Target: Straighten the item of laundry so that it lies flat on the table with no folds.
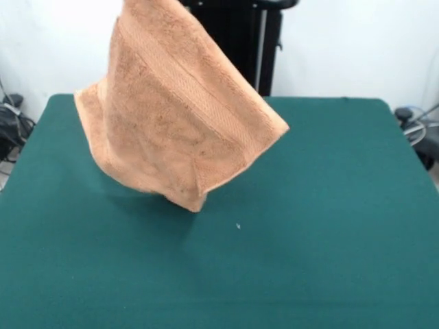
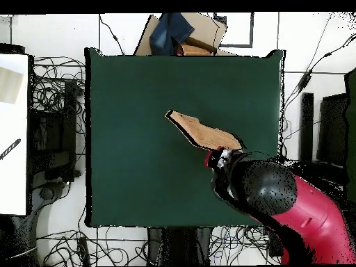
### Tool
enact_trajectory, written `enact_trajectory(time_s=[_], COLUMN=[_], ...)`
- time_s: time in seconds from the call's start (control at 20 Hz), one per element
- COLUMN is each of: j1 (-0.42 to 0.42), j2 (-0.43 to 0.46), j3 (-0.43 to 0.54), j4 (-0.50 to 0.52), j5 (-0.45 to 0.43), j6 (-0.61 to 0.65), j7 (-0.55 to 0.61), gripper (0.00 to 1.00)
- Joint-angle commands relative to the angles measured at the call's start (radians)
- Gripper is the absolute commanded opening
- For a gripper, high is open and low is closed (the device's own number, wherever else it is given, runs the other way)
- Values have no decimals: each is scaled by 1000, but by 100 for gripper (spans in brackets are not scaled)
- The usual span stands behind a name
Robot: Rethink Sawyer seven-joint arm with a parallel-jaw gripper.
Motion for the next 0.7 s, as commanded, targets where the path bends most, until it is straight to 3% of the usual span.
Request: enact_trajectory(time_s=[0.05,0.3,0.7], j1=[-12,-18,-17], j2=[-65,-72,-65], j3=[128,136,167], j4=[26,-10,-161], j5=[-31,-47,-101], j6=[124,164,315], j7=[-209,-202,-167], gripper=[0,0,0])
